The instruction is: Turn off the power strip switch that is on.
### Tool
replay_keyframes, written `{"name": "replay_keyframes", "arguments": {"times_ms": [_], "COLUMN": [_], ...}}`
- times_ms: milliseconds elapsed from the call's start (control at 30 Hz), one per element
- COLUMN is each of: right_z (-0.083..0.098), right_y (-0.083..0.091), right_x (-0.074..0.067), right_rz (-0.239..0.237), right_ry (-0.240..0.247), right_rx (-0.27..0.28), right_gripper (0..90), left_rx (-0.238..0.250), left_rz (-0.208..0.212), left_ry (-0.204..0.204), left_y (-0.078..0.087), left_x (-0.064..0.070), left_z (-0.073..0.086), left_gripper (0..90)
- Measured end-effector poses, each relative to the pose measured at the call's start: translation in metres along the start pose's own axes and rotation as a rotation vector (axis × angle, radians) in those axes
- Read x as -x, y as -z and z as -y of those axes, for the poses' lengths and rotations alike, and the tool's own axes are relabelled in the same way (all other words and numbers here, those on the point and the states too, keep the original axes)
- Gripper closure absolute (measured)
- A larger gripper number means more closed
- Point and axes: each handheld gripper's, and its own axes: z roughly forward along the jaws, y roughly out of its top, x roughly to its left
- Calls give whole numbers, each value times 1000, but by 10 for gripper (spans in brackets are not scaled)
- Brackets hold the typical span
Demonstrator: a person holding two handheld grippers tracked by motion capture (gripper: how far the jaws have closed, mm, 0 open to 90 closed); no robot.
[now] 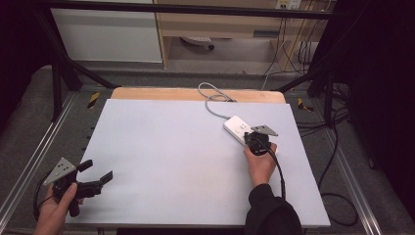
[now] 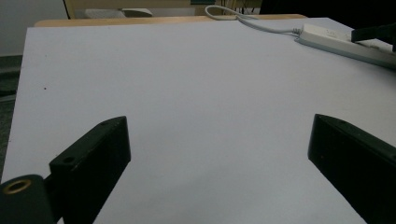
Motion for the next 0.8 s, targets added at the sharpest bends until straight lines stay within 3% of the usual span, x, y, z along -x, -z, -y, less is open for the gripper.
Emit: {"name": "replay_keyframes", "arguments": {"times_ms": [800], "right_z": [-3], "right_y": [1], "right_x": [0], "right_rz": [-7], "right_ry": [-20], "right_rx": [7], "right_gripper": [900], "left_rx": [2], "left_rz": [-1], "left_ry": [0], "left_y": [0], "left_x": [0], "left_z": [0], "left_gripper": [58]}}
